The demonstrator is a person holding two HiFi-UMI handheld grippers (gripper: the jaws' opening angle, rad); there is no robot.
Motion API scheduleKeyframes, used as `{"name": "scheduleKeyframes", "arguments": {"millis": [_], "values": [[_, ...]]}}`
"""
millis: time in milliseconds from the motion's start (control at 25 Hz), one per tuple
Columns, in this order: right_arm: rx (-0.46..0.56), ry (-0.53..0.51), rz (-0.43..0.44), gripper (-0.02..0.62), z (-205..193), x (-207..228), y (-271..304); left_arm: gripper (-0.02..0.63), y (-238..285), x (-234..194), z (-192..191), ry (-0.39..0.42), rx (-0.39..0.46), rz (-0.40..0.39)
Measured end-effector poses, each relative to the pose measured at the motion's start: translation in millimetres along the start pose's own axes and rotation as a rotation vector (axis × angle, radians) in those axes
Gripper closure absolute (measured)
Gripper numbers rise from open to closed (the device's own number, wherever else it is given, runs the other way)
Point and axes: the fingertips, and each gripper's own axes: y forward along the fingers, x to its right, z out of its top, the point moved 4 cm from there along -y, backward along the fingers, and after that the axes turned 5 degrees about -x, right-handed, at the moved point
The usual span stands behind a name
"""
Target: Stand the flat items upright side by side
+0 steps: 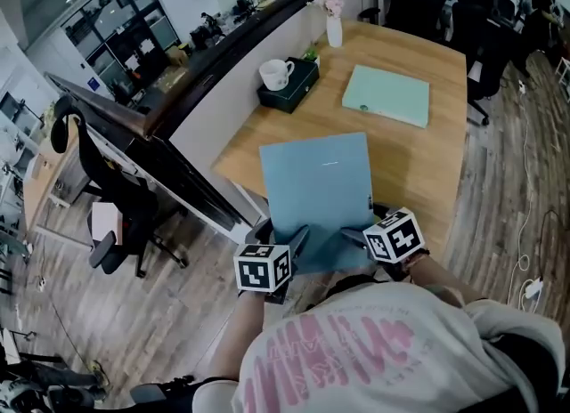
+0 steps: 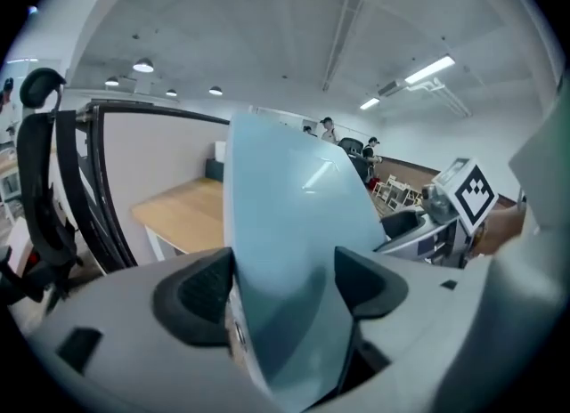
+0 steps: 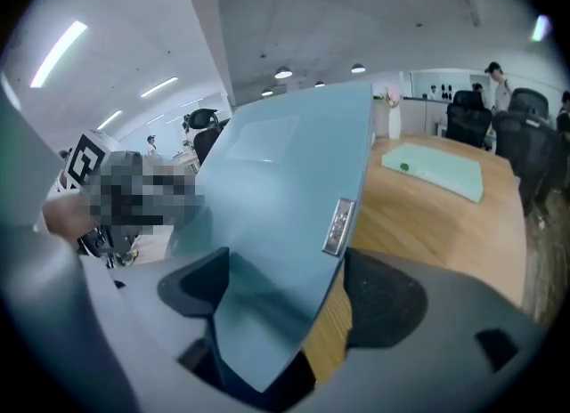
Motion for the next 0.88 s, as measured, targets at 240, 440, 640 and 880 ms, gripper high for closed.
{"name": "scheduleKeyframes", "arguments": {"millis": [240, 440, 640, 880], "values": [[0.116, -0.059, -0.016, 0.186, 52, -9, 7, 0.256, -16, -29, 40, 0.071, 0.137, 0.061], [0.229, -0.199, -0.098, 0.186, 93, -7, 0, 0.249, -18, -42, 67, 0.057, 0.231, 0.049], [0.26, -0.269, -0.167, 0.186, 121, 6, 14, 0.248, -3, -60, 87, 0.045, 0.267, 0.032], [0.27, -0.228, -0.155, 0.185, 162, 30, 55, 0.247, 32, -102, 121, 0.098, 0.242, 0.01]]}}
